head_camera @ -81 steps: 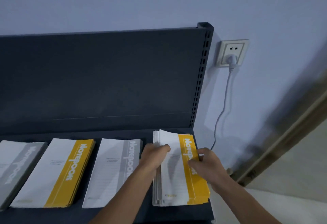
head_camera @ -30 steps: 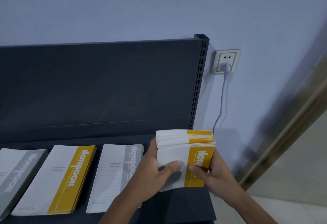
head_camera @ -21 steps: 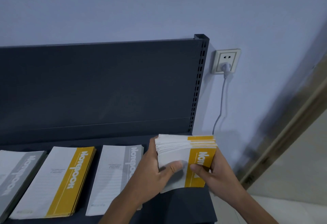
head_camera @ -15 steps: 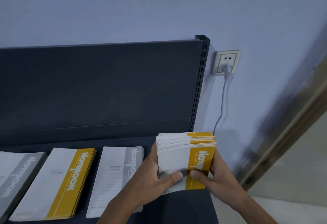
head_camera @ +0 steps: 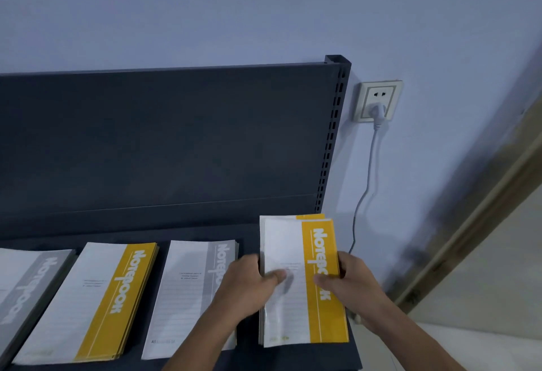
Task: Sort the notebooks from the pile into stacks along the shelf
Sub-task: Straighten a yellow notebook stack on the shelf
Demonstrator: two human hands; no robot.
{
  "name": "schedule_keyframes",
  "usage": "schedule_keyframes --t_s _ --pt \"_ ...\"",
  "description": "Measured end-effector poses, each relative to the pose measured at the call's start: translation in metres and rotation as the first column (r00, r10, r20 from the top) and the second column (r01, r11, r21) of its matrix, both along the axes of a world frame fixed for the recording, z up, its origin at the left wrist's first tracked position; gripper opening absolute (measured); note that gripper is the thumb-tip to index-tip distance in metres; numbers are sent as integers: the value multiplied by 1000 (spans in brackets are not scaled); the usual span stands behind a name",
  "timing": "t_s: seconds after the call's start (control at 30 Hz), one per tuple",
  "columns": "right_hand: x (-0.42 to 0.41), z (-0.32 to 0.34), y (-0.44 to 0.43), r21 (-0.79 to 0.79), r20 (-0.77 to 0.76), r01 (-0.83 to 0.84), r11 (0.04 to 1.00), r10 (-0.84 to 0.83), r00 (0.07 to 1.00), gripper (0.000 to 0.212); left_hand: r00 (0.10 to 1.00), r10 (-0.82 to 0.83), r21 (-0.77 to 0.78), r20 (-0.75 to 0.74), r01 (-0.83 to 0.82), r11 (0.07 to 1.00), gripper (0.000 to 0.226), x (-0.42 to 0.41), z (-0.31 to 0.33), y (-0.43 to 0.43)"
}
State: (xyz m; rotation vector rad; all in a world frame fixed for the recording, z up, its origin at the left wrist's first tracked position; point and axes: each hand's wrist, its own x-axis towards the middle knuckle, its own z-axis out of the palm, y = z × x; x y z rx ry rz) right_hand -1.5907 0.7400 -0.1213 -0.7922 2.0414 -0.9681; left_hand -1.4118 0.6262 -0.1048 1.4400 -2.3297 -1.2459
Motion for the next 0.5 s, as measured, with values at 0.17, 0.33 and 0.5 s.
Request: schedule_keyframes --t_s 0.17,0.33,0.5 --pt "1 -9 -8 127 -34 16 992 -11 999 6 985 36 -12 166 -34 999 37 -9 -17 -4" --pt "-2 -16 -16 196 -60 23 980 -12 998 12 979 35 -78 199 -20 997 38 -13 -21 -3" --pt "-4 -20 -18 200 -128 5 980 21 992 19 971 15 -149 239 21 989 37 -14 -22 -5"
